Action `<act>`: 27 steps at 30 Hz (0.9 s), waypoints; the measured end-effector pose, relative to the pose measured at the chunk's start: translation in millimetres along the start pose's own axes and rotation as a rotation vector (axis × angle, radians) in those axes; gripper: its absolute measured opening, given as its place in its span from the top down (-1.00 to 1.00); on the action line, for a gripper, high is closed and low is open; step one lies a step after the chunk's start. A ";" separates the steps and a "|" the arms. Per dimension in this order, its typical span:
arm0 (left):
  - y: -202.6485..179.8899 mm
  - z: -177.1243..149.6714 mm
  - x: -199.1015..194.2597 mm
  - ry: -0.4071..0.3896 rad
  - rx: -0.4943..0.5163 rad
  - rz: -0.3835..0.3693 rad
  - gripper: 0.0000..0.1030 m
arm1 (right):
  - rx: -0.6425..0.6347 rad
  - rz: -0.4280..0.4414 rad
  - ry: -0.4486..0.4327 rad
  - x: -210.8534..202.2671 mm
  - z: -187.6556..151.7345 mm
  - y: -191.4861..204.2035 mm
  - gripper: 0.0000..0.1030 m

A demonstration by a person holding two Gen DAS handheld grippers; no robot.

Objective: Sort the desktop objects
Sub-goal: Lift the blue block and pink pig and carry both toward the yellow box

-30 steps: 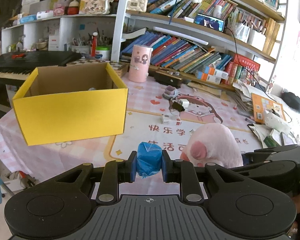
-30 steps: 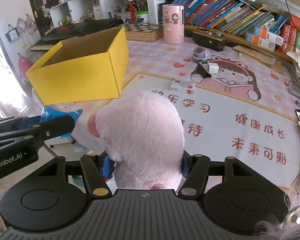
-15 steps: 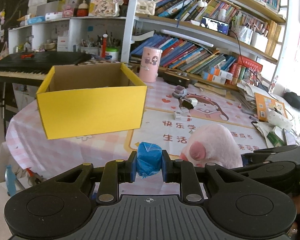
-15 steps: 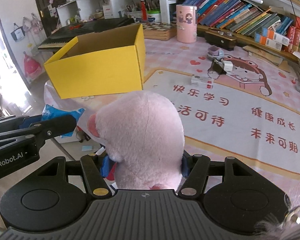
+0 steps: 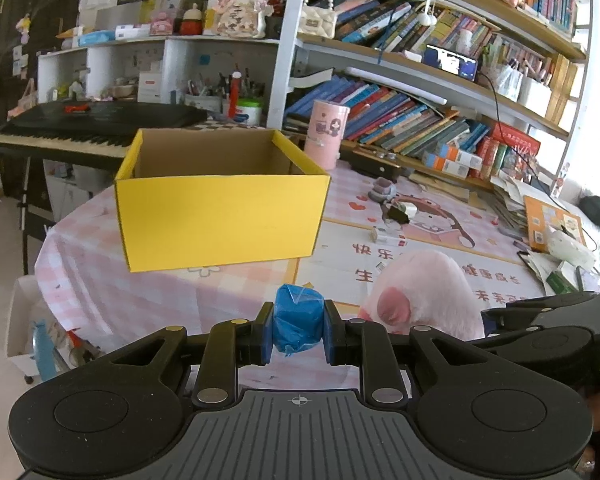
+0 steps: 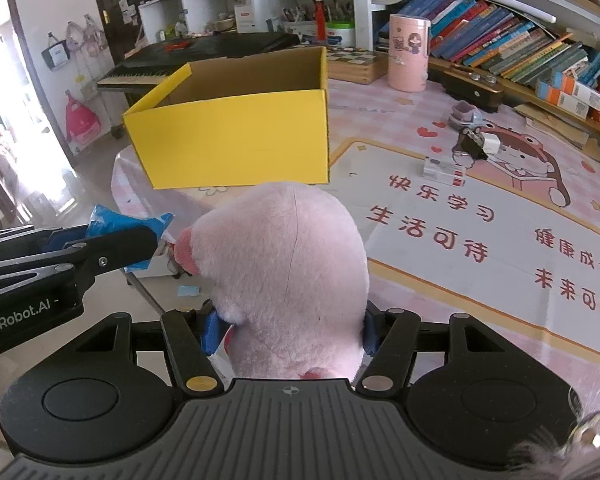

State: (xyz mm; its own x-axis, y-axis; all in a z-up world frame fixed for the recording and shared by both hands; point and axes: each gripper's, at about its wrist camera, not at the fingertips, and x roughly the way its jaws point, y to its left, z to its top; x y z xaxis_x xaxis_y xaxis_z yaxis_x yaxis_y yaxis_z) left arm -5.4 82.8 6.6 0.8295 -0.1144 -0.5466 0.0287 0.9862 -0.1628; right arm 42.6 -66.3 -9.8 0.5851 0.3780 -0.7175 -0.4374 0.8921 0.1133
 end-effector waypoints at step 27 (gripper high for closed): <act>28.2 2.4 -12.0 -0.037 -0.039 0.047 0.58 | -0.064 0.032 -0.005 9.3 12.7 32.1 -0.16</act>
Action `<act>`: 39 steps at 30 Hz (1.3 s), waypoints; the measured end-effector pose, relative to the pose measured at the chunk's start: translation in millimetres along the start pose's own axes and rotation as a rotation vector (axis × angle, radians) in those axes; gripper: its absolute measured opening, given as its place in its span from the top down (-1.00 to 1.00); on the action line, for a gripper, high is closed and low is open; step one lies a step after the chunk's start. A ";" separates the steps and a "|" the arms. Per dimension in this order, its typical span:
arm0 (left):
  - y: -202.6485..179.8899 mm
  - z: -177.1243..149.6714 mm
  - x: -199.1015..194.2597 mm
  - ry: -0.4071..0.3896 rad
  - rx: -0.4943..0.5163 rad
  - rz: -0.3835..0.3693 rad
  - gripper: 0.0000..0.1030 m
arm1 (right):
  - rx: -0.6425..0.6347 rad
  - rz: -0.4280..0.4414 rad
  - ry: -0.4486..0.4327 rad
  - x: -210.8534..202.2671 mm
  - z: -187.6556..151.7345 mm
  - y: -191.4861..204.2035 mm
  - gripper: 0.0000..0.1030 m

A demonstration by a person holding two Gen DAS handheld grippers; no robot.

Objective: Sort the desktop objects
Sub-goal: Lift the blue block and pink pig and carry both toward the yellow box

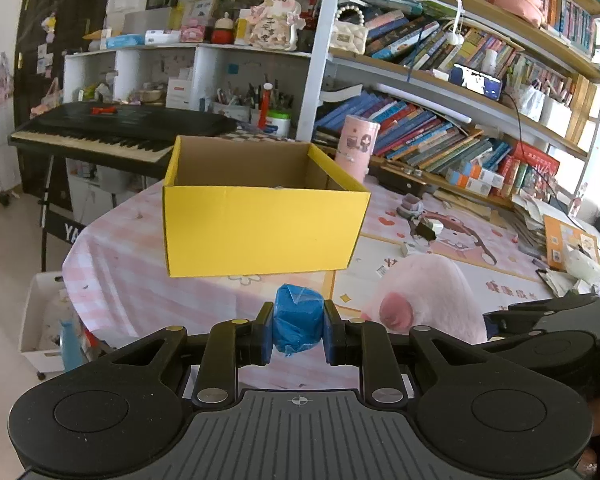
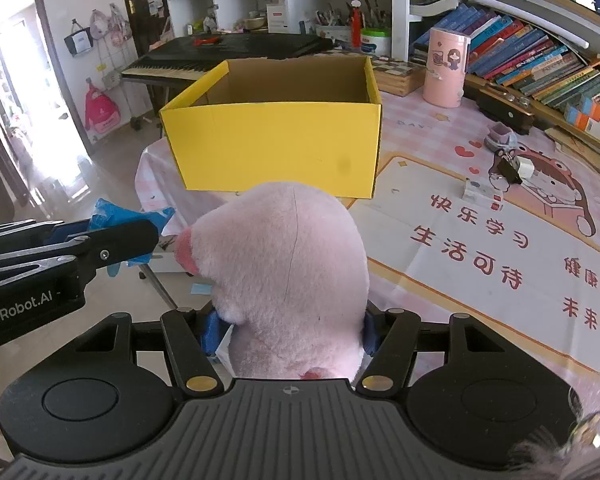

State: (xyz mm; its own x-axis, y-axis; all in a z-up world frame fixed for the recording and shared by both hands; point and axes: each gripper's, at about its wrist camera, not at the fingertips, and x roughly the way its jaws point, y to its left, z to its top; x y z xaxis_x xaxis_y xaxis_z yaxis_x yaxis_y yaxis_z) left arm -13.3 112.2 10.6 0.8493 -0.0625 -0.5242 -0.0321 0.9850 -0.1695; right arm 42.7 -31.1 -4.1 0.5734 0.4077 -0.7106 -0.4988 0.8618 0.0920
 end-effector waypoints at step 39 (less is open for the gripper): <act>20.2 115.5 82.5 -0.168 0.031 0.138 0.58 | -0.066 0.095 -0.229 44.9 148.7 -45.5 -0.16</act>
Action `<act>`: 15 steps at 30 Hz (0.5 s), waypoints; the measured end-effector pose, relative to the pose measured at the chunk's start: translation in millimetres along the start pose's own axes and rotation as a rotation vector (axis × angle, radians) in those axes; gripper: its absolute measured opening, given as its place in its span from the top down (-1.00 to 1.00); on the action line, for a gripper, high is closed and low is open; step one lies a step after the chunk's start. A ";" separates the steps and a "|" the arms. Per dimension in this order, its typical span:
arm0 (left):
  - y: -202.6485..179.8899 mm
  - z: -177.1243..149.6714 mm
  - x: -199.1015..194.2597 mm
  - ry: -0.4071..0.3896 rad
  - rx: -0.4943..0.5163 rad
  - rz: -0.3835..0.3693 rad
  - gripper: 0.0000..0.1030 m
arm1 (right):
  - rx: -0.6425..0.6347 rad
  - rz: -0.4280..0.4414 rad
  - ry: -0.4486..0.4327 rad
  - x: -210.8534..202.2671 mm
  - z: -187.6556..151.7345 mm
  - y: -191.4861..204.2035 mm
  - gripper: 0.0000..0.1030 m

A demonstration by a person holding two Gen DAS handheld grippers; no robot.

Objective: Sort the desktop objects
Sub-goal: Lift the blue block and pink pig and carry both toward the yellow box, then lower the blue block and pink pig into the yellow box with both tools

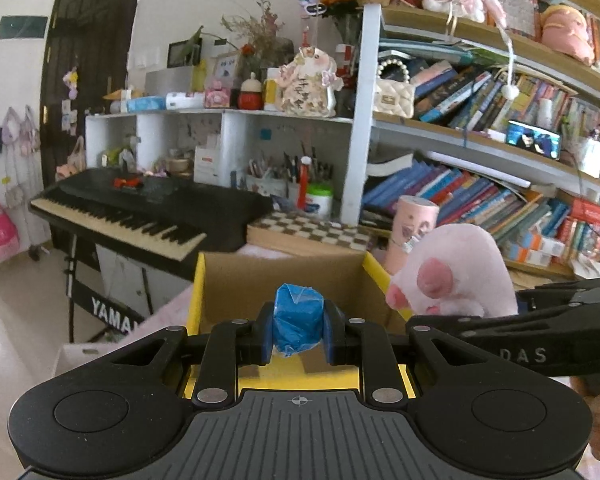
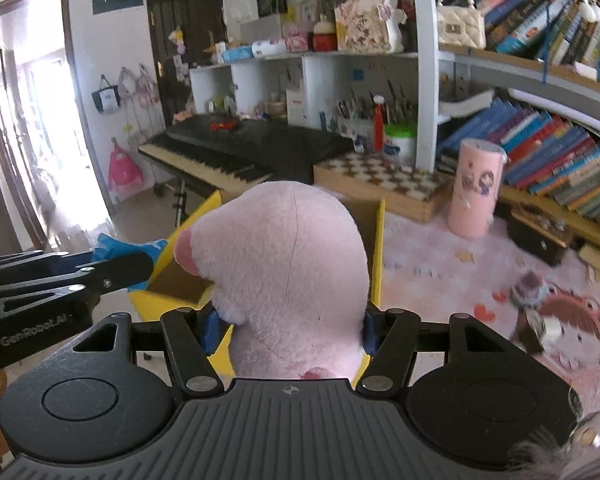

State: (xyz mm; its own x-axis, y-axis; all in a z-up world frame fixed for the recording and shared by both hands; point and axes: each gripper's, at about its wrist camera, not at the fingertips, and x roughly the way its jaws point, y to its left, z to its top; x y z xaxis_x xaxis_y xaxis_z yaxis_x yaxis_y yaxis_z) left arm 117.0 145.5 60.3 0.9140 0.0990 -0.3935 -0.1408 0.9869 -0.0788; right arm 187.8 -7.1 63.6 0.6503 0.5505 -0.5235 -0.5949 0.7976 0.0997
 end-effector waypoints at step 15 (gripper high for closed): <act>11.4 26.4 94.7 0.061 -0.007 0.127 0.58 | -0.167 0.061 0.092 100.7 31.8 -9.6 -0.16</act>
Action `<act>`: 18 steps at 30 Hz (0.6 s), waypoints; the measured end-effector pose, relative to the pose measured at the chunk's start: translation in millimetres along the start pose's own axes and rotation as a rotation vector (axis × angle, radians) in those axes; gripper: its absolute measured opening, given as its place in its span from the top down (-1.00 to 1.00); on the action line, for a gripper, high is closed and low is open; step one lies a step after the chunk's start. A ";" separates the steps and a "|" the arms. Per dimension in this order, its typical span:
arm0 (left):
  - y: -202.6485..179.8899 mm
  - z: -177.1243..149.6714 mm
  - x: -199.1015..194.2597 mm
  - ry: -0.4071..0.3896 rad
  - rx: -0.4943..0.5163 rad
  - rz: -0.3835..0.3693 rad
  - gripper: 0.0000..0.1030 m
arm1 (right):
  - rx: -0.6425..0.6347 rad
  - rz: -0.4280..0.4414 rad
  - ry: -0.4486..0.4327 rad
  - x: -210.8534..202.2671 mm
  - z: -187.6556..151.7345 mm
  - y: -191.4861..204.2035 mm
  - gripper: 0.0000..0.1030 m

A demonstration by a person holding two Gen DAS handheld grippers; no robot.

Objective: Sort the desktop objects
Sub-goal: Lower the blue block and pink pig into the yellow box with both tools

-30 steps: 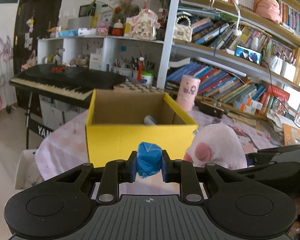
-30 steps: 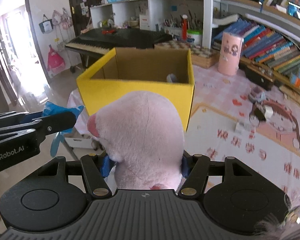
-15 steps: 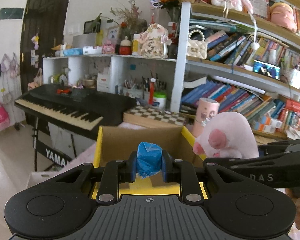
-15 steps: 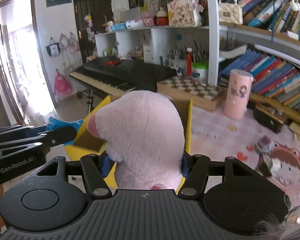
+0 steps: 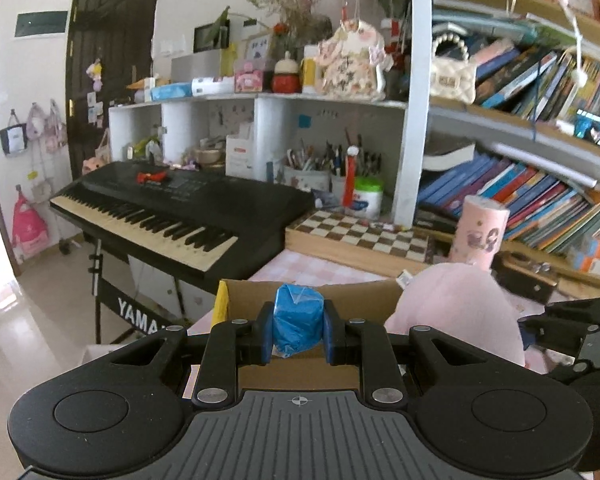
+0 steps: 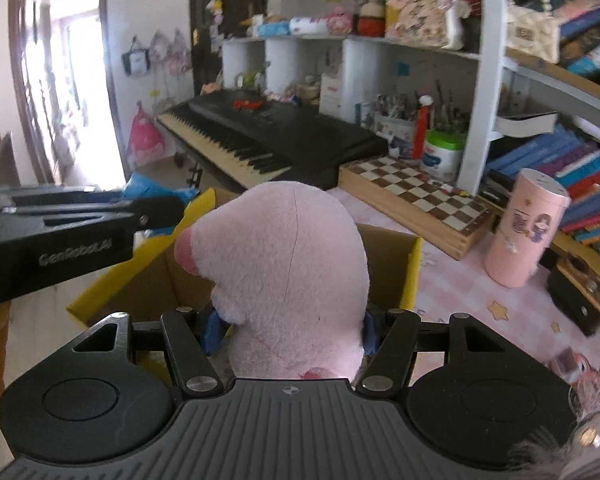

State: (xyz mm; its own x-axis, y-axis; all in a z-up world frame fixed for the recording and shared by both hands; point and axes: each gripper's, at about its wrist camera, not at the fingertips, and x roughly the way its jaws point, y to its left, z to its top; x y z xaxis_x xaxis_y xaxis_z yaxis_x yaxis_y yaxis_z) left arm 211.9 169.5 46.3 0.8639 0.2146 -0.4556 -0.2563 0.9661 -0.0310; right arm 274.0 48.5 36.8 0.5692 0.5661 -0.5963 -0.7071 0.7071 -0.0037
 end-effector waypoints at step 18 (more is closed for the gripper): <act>-4.9 -14.4 74.9 0.219 0.003 0.010 0.58 | -0.259 0.110 0.388 92.4 -3.5 11.0 -0.18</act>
State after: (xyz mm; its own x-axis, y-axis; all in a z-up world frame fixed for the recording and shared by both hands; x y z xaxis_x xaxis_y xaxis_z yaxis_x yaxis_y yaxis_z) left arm 271.7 178.8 -0.5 0.7466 0.1885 -0.6380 -0.2630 0.9645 -0.0229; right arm 317.3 107.1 -21.1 0.3211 0.3974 -0.8596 -0.8639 0.4948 -0.0940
